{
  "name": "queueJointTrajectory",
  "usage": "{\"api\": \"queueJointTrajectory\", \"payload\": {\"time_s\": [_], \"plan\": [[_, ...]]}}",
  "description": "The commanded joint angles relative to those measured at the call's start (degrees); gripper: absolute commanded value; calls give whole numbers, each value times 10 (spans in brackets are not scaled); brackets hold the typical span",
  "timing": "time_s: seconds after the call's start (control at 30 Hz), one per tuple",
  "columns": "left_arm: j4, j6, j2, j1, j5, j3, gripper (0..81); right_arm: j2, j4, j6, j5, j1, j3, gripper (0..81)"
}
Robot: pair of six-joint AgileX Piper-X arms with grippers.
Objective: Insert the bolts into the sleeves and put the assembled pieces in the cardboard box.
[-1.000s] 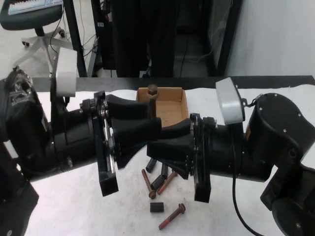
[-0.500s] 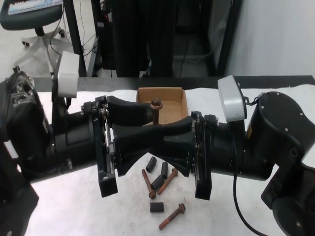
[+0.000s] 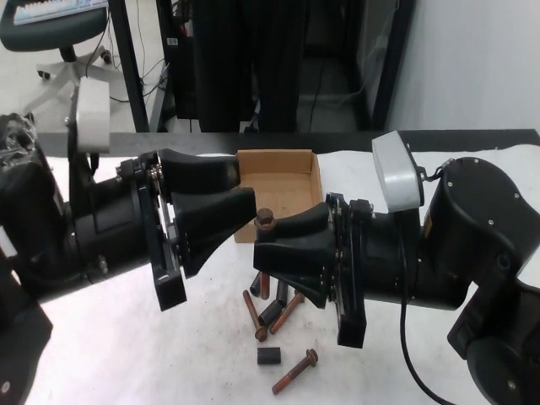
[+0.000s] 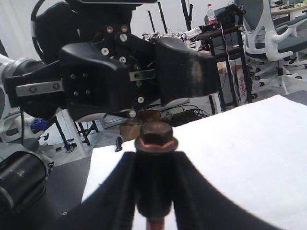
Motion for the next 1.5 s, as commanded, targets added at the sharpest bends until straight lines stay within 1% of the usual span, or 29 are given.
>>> {"api": "queueJointTrajectory", "payload": {"time_s": [0.0,0.07,0.1,0.13,0.23,0.3,0.43,0.53,0.6,0.67,0.73,0.8,0.87,0.93,1.07,1.13,1.23,1.37,1.47], "plan": [[-6,11,-1,9,-9,-1,494,-5,-11,0,1,-2,-6,8],[-6,15,-2,21,-33,-1,475,-5,-11,0,5,-2,-6,8],[-8,15,-4,29,-44,-1,445,-5,-11,0,10,-2,-6,8],[-11,18,-5,40,-53,-1,397,-5,-11,0,15,-2,-6,8],[-25,30,-10,73,-59,-1,185,-5,-11,0,22,-6,-6,8],[-40,30,-15,93,-61,-1,6,-5,-11,0,25,-16,-6,8],[-36,31,-29,128,-61,-1,4,-5,-2,0,59,-41,-11,8],[-10,31,-35,139,-61,-1,4,-5,97,0,109,-59,-48,8],[17,31,-38,139,-61,-1,4,-5,181,-15,159,-66,-85,8],[52,31,-40,139,-61,-1,4,0,280,-69,185,-71,-135,8],[79,31,-42,138,-54,-1,4,11,372,-132,195,-76,-189,8],[97,31,-42,138,-41,1,4,35,479,-184,232,-81,-252,8],[118,31,-42,138,-41,0,4,64,556,-221,283,-86,-313,8],[131,31,-42,138,-41,0,4,105,609,-236,308,-91,-362,8],[145,31,-42,138,-40,0,4,191,640,-236,310,-104,-446,8],[145,28,-42,138,-37,0,4,236,654,-235,324,-110,-487,8],[145,19,-42,138,-14,0,4,292,696,-235,339,-110,-544,8],[145,7,-42,138,4,0,4,351,741,-232,339,-110,-598,8],[145,7,-42,138,4,0,4,372,743,-229,339,-110,-611,8]]}}
